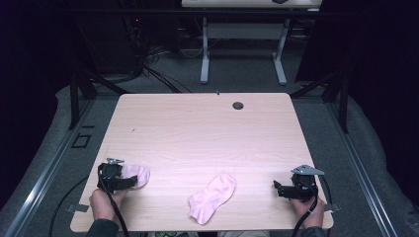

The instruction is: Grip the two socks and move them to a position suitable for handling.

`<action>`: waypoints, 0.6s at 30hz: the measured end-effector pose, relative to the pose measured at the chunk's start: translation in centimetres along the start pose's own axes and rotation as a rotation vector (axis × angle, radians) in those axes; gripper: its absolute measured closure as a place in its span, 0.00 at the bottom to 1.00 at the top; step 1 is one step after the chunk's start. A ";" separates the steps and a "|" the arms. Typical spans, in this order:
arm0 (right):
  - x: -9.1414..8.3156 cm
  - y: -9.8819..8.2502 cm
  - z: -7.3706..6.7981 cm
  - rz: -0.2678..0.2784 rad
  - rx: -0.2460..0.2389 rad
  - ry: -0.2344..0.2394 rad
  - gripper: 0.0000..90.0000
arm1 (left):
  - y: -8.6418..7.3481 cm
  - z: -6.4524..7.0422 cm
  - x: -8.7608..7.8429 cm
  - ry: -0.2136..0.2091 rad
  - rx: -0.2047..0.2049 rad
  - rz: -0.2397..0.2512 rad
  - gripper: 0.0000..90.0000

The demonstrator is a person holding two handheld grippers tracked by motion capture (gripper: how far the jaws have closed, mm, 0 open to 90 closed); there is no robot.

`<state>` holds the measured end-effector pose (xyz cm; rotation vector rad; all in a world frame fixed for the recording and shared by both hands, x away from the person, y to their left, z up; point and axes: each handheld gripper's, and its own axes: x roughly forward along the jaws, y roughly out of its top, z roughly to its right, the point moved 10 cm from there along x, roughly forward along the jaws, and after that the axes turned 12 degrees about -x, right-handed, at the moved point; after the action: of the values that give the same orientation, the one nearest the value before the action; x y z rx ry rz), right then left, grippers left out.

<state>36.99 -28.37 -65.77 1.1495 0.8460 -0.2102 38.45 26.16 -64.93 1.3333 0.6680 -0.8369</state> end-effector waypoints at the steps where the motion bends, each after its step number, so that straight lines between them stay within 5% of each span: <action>1: 0.0 0.0 0.0 0.000 0.000 0.000 0.10 | 0.0 0.2 0.0 0.000 0.005 0.000 0.54; 7: 0.0 0.0 0.0 0.000 0.000 -0.001 0.10 | 0.2 0.9 0.1 0.006 0.055 0.022 0.80; 18: 0.0 0.0 0.0 0.000 0.001 -0.001 0.10 | 0.8 1.2 -0.9 -0.061 0.034 0.062 0.86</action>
<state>36.99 -28.40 -65.76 1.1503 0.8454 -0.2113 38.55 25.16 -63.65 1.3470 0.5638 -0.8385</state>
